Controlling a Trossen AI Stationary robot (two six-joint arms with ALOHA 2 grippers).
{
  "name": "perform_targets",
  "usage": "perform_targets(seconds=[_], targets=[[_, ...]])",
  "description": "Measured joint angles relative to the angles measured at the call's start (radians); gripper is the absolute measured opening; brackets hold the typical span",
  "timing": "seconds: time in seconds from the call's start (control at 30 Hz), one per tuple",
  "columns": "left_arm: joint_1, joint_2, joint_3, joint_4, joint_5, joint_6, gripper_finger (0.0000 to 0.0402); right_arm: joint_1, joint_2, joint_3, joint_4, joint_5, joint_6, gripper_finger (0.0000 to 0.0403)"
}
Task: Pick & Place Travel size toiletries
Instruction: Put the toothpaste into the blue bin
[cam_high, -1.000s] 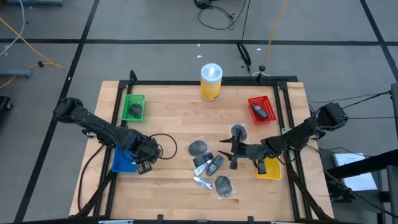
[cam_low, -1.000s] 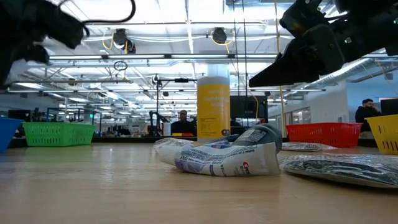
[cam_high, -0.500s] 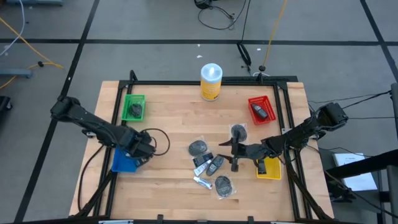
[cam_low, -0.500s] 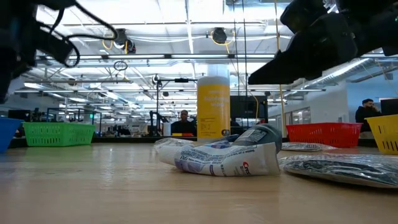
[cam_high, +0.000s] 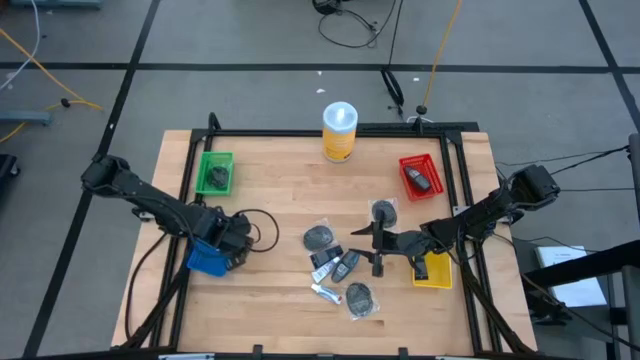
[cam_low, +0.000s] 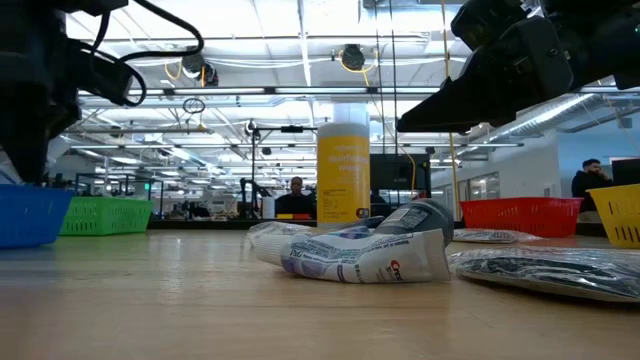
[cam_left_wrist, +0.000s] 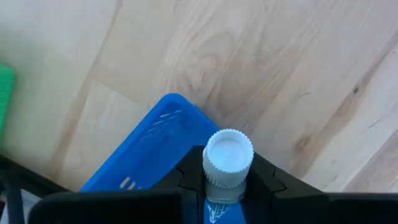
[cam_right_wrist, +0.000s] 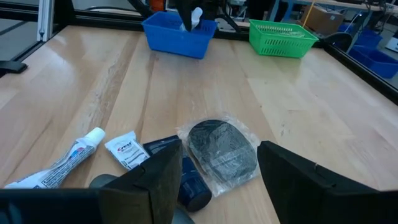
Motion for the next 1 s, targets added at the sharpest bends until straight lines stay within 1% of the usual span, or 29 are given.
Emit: perform_targets(seconds=[0.07, 0.23, 0.33, 0.47, 0.5, 0.67, 0.77, 0.87, 1.0], targets=[[0.003, 0.000, 0.000, -0.018, 0.005, -0.013, 0.0063, 0.000, 0.000, 0.000, 0.000, 0.000, 0.000, 0.0200], [0.010, 0.000, 0.000, -0.124, 0.015, -0.082, 0.0063, 0.000, 0.000, 0.000, 0.000, 0.000, 0.000, 0.0201], [0.034, 0.000, 0.000, -0.117, 0.089, -0.069, 0.0063, 0.000, 0.000, 0.000, 0.000, 0.000, 0.000, 0.0201], [0.077, 0.000, 0.000, -0.120, 0.150, -0.058, 0.0063, 0.000, 0.000, 0.000, 0.000, -0.003, 0.013, 0.0201], [0.089, 0.000, 0.000, -0.120, 0.169, -0.058, 0.0063, 0.000, 0.000, 0.000, 0.000, -0.017, 0.016, 0.0201], [0.140, 0.000, 0.000, -0.117, 0.222, -0.042, 0.0063, 0.000, 0.000, 0.000, -0.001, -0.076, 0.018, 0.0201], [0.171, 0.000, 0.000, -0.120, 0.237, -0.036, 0.0064, 0.000, 0.000, 0.000, -0.001, -0.079, 0.019, 0.0201], [0.199, 0.000, 0.000, -0.126, 0.257, -0.018, 0.0079, 0.000, 0.000, 0.000, -0.001, -0.077, 0.019, 0.0201], [0.231, 0.000, -0.011, -0.125, 0.285, 0.003, 0.0132, 0.000, 0.000, 0.000, -0.001, -0.077, 0.019, 0.0201]])
